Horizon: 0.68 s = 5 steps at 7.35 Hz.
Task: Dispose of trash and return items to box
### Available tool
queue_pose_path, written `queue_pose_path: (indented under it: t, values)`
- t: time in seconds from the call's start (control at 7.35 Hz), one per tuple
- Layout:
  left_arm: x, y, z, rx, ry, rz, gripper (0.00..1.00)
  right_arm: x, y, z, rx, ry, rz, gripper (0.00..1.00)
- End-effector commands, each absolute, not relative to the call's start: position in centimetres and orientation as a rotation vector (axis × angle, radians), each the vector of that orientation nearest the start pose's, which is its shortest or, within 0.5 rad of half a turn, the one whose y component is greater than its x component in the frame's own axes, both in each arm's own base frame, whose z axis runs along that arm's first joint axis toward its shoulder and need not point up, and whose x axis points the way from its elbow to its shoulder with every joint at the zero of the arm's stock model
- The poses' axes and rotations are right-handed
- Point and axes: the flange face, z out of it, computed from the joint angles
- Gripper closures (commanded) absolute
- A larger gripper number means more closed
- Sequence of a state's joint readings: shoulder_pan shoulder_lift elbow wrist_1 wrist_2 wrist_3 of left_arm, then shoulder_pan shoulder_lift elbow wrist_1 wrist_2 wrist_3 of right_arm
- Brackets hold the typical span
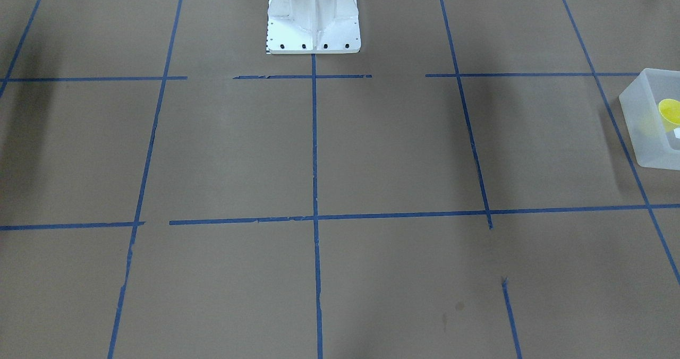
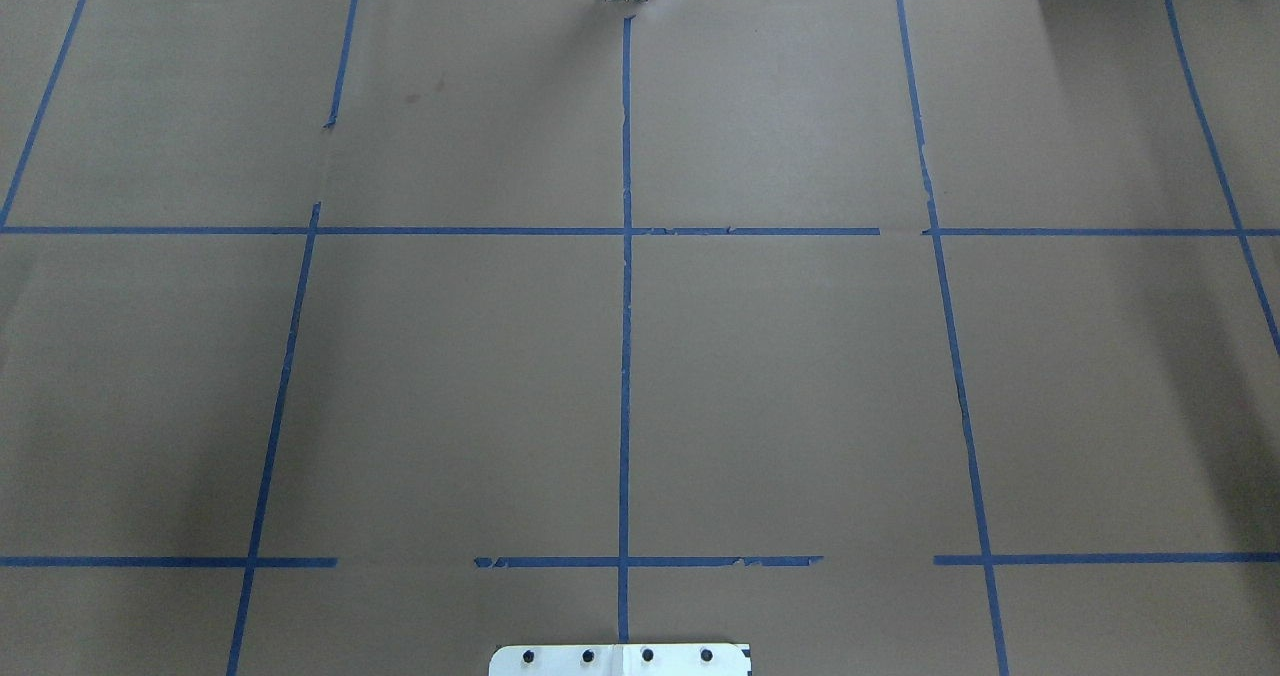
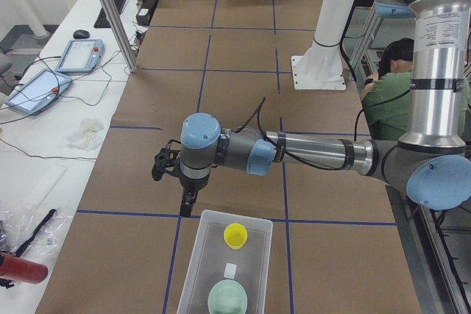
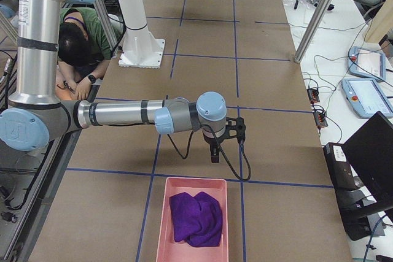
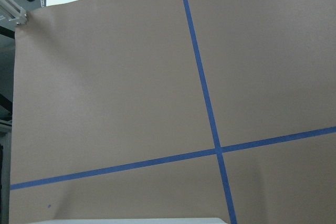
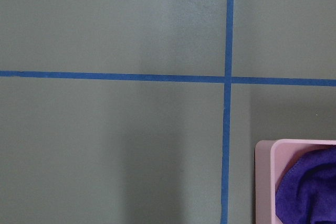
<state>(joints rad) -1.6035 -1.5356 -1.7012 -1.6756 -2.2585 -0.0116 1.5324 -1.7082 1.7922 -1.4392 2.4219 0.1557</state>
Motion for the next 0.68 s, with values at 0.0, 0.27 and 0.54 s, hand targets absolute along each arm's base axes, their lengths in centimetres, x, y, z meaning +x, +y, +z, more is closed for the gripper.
queue_pose_path:
  t: [0.0, 0.27, 0.54]
  values:
    - [-8.5, -47.7, 62.0, 0.136, 0.689, 0.036, 0.0, 4.1, -44.5, 60.3, 0.096, -0.866, 0.028, 0.0]
    - [-8.5, -47.3, 62.9, 0.094, 0.693, 0.095, 0.0, 4.1, -44.4, 62.0, 0.065, -0.871, 0.042, 0.0]
    - [-8.0, -47.1, 62.3, 0.049, 0.755, 0.076, 0.0, 4.0, -44.4, 62.4, 0.055, -0.879, 0.045, 0.0]
